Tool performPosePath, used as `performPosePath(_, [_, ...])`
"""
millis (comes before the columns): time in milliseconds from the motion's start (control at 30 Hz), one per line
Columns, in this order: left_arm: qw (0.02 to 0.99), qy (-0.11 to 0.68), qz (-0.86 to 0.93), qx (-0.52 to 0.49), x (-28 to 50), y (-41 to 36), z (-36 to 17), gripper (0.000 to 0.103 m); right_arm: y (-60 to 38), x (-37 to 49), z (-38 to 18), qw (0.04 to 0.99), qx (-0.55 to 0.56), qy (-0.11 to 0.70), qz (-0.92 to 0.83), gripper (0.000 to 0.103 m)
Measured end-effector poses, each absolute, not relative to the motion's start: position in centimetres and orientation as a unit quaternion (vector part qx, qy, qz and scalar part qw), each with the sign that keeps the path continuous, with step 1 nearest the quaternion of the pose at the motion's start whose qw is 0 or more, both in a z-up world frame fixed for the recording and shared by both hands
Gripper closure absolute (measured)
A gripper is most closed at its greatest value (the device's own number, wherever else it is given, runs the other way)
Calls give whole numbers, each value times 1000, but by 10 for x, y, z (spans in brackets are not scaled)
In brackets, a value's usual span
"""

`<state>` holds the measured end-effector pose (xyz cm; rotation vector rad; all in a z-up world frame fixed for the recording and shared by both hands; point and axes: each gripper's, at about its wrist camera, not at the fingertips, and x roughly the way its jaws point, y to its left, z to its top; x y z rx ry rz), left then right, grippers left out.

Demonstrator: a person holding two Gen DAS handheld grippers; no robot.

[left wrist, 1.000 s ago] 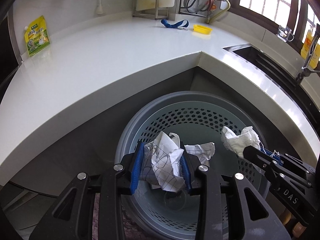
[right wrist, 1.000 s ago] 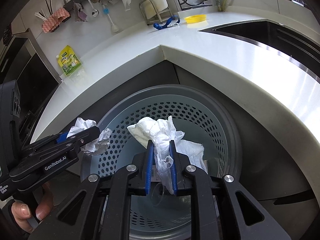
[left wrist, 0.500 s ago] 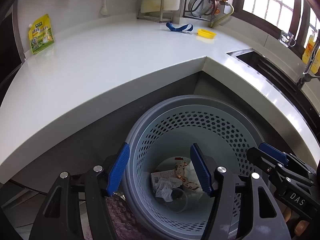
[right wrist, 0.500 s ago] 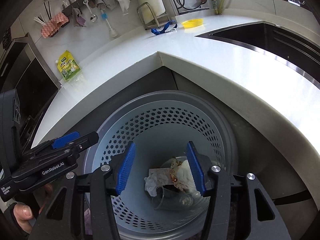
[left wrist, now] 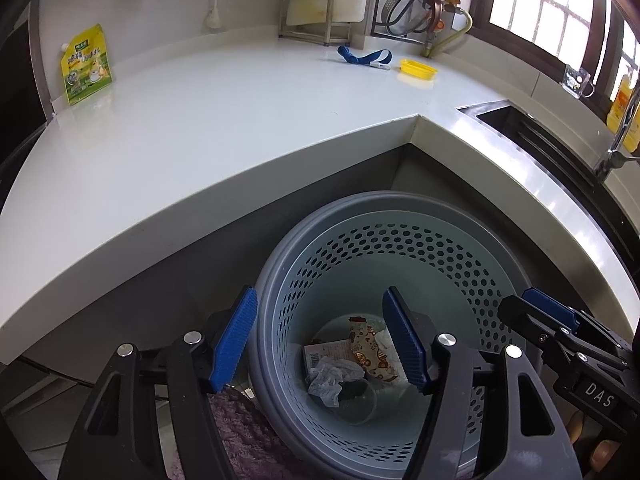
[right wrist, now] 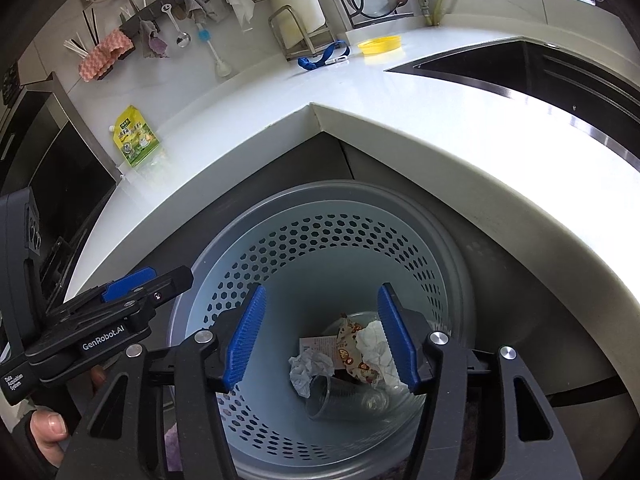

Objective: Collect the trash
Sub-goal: 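Move both open tools back over the countertop toward the strap and lid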

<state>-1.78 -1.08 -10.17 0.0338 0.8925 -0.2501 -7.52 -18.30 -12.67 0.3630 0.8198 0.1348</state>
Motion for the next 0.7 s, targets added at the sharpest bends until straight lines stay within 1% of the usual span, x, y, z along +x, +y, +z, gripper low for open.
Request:
performPosePath(100, [896, 428, -118, 15, -19, -8, -99, 38, -184, -75, -124, 899, 178, 394, 66, 47])
performPosePath(233, [901, 418, -115, 12, -22, -5, -94, 37, -184, -80, -118, 905, 175, 382, 67, 42])
performPosePath(267, [902, 417, -115, 10, -23, -5, -93, 35, -184, -81, -117, 906, 174, 380, 67, 42])
performPosePath(567, [905, 411, -113, 7, -23, -3, -89, 33, -184, -82, -115, 906, 176, 379, 69, 42])
performPosePath(667, [906, 408, -111, 8, -23, -2, -88, 33, -179, -83, -113, 911, 158, 375, 63, 41])
performPosePath(700, [907, 407, -110, 8, -23, -2, -87, 31, -178, -83, -112, 913, 153, 373, 63, 41])
